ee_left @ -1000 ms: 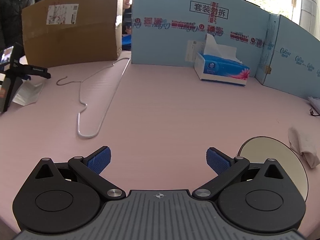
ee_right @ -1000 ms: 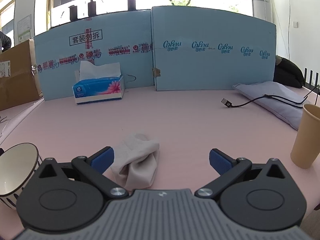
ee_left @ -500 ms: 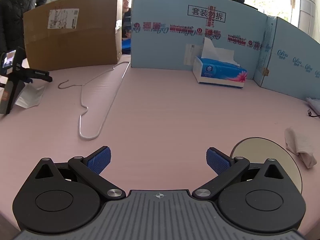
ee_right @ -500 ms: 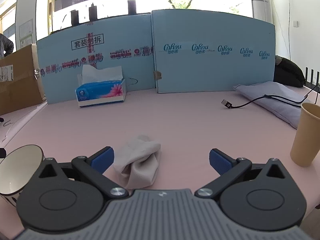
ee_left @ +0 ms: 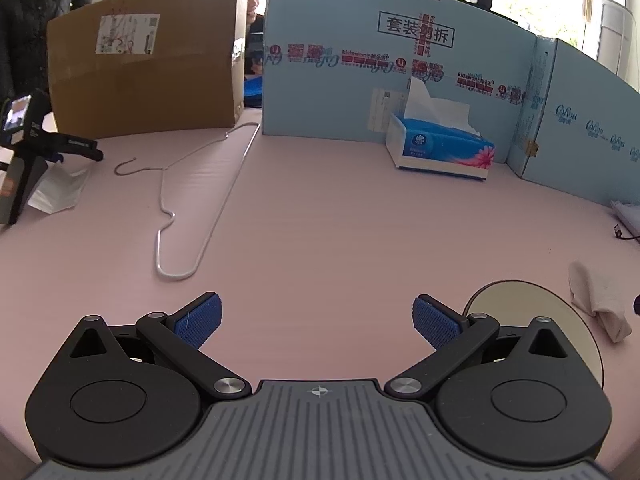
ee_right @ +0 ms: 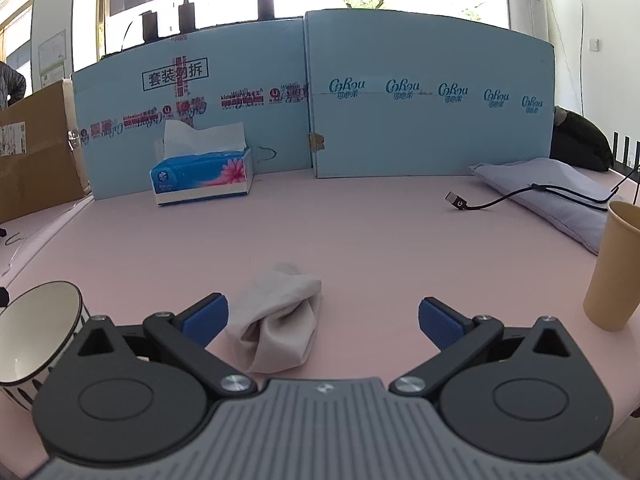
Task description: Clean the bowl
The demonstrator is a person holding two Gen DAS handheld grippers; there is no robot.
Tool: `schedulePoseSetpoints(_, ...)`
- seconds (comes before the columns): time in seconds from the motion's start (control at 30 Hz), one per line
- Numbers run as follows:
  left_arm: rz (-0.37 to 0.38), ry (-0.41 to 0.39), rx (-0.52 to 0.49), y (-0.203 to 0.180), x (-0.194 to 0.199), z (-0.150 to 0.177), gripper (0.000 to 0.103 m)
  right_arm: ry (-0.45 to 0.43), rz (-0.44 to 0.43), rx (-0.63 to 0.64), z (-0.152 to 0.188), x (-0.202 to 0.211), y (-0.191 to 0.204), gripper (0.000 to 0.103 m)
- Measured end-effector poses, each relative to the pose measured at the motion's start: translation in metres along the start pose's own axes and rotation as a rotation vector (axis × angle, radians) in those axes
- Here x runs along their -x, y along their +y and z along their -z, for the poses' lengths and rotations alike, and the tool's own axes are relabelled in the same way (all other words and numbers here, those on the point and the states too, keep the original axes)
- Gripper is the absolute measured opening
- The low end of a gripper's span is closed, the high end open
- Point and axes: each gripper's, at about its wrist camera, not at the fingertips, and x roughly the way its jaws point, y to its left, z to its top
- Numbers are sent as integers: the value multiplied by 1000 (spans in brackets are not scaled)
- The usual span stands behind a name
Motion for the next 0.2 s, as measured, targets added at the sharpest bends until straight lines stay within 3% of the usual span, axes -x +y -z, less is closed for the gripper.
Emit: schedulePoseSetpoints(0.2, -2, -9, -18, -3, -1, -3, 103, 0, 6, 1, -1, -2, 0, 103)
